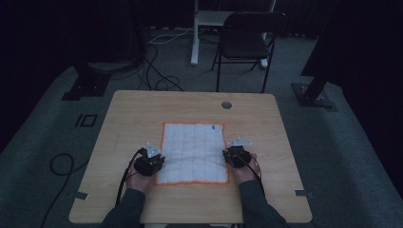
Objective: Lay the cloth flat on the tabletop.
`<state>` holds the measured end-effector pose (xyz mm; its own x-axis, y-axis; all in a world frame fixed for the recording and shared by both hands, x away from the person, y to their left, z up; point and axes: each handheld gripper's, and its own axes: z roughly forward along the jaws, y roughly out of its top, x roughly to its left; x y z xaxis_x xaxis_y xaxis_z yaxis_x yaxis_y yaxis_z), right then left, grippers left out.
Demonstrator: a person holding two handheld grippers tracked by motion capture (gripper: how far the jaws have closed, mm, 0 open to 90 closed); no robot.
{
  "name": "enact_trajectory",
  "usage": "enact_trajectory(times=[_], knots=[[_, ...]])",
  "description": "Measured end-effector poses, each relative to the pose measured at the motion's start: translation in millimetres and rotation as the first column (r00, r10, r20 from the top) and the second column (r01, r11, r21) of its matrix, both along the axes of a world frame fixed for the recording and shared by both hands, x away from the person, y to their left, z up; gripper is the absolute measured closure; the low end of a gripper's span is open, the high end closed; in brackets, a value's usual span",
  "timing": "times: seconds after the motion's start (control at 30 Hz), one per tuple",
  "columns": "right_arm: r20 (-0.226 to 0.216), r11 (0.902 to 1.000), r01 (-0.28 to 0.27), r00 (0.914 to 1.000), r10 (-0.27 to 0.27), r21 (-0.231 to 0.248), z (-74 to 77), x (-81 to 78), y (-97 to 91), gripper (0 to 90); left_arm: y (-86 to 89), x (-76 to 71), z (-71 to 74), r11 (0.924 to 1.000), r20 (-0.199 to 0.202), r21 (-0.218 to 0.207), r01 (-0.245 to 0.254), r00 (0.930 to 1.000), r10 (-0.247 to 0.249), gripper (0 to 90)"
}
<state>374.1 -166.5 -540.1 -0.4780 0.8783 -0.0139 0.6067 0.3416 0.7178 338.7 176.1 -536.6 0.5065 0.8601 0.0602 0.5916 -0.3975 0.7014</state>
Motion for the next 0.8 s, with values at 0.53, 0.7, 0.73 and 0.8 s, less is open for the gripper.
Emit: enact_trajectory(times=[0.53,0.7,0.73,0.8], knots=[[-0.001,0.9997,0.002,1.0,-0.002,0.024,-1.3,-8.2,-3.8,73.6,1.9,-6.1,-0.9,0.9999,0.002,-0.015,0.005,1.0,-0.005,75.6],[0.008,1.0,0.0,1.0,0.0,-0.002,-0.7,-11.6,-0.8,74.0,2.5,-7.6,-1.0,0.9998,0.002,-0.016,0.007,1.0,-0.007,75.7],[0.008,1.0,0.0,1.0,0.0,-0.002,-0.6,-11.9,-0.8,74.0,2.6,-8.4,-1.1,0.9998,0.001,-0.019,0.008,1.0,-0.008,75.7],[0.013,1.0,-0.002,0.9999,0.002,-0.009,-0.7,-13.4,-0.5,74.0,2.7,-9.2,-1.0,0.9998,0.001,-0.019,0.008,1.0,-0.008,75.7]])
